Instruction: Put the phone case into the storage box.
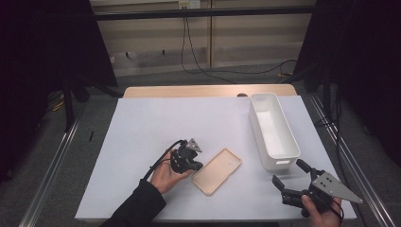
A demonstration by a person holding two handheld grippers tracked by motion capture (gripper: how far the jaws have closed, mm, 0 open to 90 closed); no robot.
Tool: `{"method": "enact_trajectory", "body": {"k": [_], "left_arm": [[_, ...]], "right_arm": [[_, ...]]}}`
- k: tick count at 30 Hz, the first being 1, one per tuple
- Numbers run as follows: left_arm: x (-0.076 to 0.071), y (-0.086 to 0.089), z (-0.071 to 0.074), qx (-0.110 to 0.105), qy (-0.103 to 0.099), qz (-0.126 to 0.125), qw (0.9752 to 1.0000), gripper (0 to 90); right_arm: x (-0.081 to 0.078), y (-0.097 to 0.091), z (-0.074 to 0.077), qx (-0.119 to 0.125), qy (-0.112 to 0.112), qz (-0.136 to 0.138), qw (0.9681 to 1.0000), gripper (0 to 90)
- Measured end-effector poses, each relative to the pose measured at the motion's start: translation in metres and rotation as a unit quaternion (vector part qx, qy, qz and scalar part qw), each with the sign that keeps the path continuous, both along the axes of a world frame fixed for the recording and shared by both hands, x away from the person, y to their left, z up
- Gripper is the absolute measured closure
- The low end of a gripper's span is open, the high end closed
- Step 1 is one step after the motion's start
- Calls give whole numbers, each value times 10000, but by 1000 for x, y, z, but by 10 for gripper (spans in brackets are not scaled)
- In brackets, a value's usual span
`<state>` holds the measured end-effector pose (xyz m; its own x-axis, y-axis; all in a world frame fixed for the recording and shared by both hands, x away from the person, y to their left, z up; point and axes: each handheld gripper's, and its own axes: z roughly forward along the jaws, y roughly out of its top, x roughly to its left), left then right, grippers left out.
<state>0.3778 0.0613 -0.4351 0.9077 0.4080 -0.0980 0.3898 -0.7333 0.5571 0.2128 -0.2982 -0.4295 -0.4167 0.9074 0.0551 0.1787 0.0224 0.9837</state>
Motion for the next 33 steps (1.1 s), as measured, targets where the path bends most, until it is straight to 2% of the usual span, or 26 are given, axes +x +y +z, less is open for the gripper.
{"method": "enact_trajectory", "body": {"k": [2,5,11,12,14,17,21,22,24,27,29,31,32,33], "left_arm": [[-1,0,-1,-69,75,9,9999,900],[-3,-1,0,-23,37,-13,10000,900],[-3,1,-1,-136,65,69,9999,900],[-2,3,-2,-181,58,97,9998,900],[-1,6,-1,-421,72,324,9986,900],[1,15,5,-678,-53,385,9969,883],[0,22,9,-1016,-244,497,9933,775],[-1,23,10,-1086,-322,510,9923,720],[-3,25,13,-1191,-449,533,9904,675],[-6,28,18,-1379,-620,601,9867,535],[-8,32,21,-1546,-696,692,9831,436],[-10,35,22,-1611,-739,767,9812,363],[-12,37,23,-1662,-807,819,9794,303],[-13,38,24,-1657,-863,860,9786,237]], "right_arm": [[0,0,0,27,3,-14,10000,9],[0,0,0,24,3,-8,10000,9],[0,0,0,12,3,-1,10000,9],[0,0,0,8,-3,0,10000,9],[0,0,0,29,3,-10,10000,9],[0,0,0,29,9,-14,10000,9],[0,0,0,6,-9,0,10000,9],[0,0,0,7,-8,-2,10000,9],[0,0,0,14,-6,0,10000,9],[0,0,0,22,-6,-11,10000,9],[0,0,0,30,-6,-16,10000,9],[0,0,0,42,-9,-24,10000,9],[0,0,0,46,-8,-28,10000,9],[0,0,0,44,-7,-25,10000,9]]}}
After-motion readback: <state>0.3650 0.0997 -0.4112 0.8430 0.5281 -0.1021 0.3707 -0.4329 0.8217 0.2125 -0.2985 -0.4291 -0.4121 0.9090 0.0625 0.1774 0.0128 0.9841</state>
